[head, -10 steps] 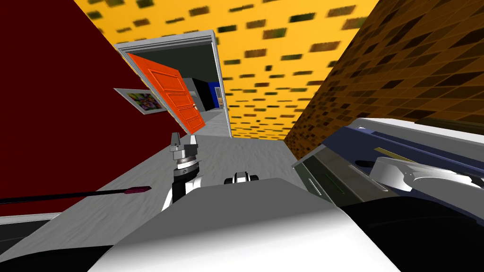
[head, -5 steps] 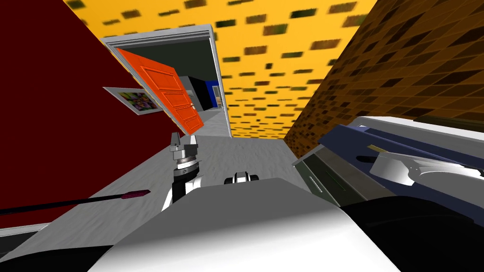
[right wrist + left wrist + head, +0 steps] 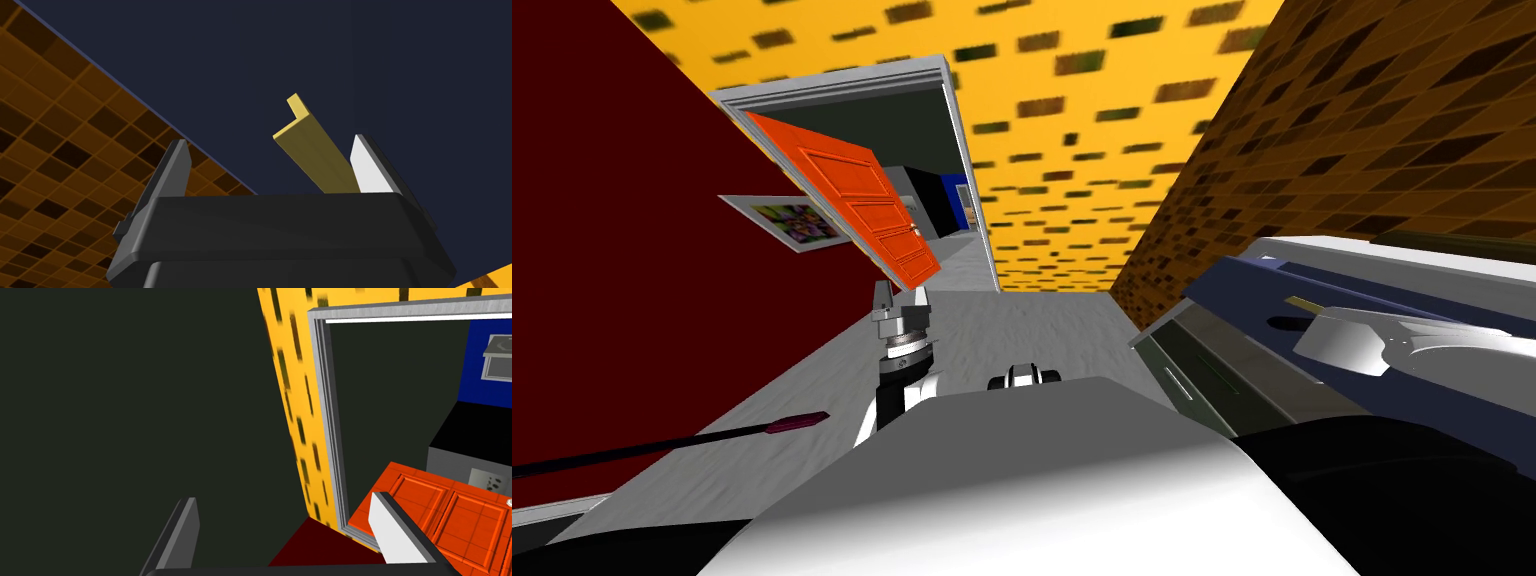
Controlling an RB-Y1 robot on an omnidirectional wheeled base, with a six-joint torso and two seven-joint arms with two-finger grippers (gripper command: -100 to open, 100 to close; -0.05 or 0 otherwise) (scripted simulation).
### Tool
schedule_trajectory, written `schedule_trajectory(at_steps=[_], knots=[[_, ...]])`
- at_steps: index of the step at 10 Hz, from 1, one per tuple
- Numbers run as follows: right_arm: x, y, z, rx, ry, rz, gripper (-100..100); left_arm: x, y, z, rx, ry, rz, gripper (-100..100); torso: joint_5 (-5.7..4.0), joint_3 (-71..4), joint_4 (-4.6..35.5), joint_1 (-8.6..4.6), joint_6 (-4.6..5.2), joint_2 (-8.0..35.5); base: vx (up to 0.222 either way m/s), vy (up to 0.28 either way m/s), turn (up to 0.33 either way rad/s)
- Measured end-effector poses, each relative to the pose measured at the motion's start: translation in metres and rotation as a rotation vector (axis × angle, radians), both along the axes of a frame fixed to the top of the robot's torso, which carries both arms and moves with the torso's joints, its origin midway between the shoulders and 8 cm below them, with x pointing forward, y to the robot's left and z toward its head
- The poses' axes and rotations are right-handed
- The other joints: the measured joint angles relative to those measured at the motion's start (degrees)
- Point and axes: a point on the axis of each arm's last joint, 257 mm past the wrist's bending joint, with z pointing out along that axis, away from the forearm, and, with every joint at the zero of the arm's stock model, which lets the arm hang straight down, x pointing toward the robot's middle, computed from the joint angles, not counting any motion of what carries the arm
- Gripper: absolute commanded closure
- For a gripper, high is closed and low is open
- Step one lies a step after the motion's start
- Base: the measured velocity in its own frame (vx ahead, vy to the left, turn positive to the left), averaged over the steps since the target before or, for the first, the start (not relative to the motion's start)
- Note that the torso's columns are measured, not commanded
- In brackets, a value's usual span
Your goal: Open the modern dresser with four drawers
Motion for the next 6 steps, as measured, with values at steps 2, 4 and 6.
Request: schedule_trajectory(at_steps=[2,4,6], knots=[[-0.001,0.001,-0.005,0.009,0.004,0.001,0,0.0,0.0,0.0,0.0,0.0,0.0,0,-0.15,0.04,-0.03,-0.15,0.05,0.03,0.0,0.0,0.0],[-0.002,0.002,-0.01,0.016,0.005,0.001,0,0.0,0.0,0.0,0.0,0.0,0.0,0,-0.27,0.05,-0.05,-0.31,0.08,0.02,0.0,0.0,0.0],[-0.002,0.002,-0.013,0.022,0.006,0.001,0,0.0,0.0,0.0,0.0,0.0,0.0,0,-0.37,0.06,-0.06,-0.41,0.08,0.0,0.0,0.0,0.0]])
